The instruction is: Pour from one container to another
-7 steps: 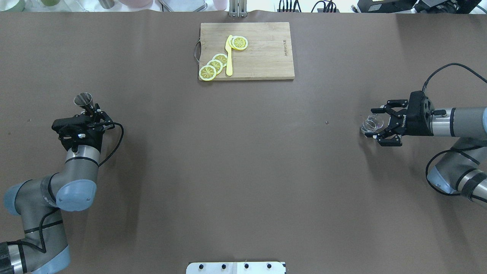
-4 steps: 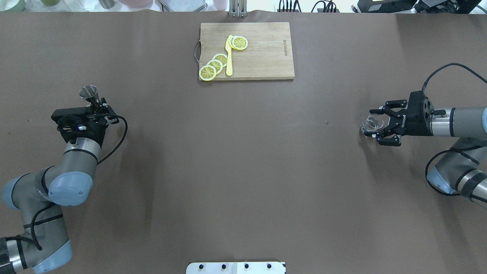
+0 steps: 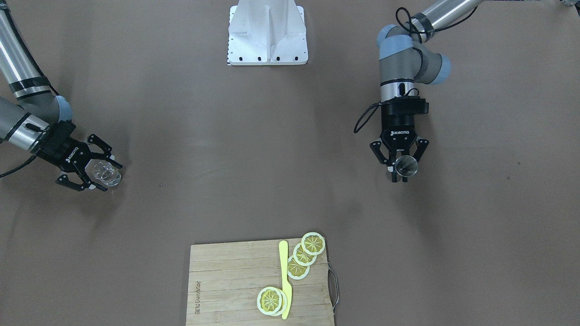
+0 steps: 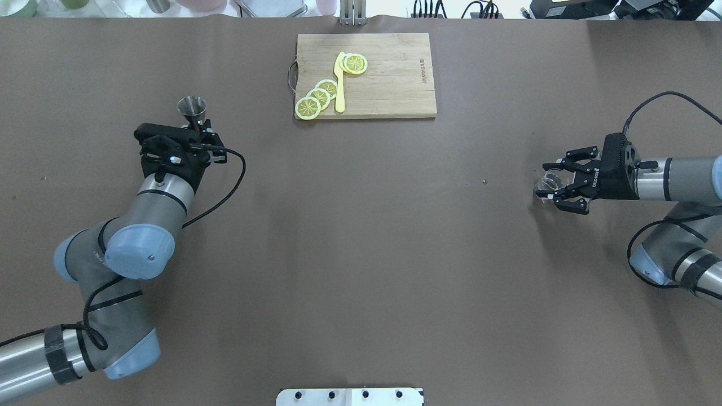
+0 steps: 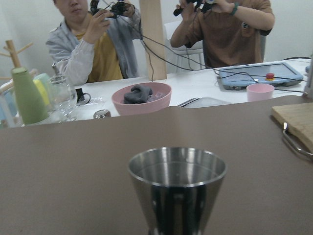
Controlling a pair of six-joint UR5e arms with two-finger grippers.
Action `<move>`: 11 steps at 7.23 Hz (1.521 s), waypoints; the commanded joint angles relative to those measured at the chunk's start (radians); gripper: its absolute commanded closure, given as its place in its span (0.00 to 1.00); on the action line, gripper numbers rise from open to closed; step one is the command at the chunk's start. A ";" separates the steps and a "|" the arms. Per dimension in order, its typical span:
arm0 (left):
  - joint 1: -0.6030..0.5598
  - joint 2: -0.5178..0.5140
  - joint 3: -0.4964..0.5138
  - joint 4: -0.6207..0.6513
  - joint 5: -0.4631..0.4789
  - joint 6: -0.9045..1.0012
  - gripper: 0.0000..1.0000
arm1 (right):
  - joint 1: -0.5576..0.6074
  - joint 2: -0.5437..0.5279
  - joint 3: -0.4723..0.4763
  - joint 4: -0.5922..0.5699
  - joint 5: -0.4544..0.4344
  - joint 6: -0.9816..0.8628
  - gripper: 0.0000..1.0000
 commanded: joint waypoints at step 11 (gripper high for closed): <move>0.061 -0.217 0.096 -0.217 -0.061 0.238 1.00 | 0.003 -0.010 0.014 0.002 0.003 0.001 0.55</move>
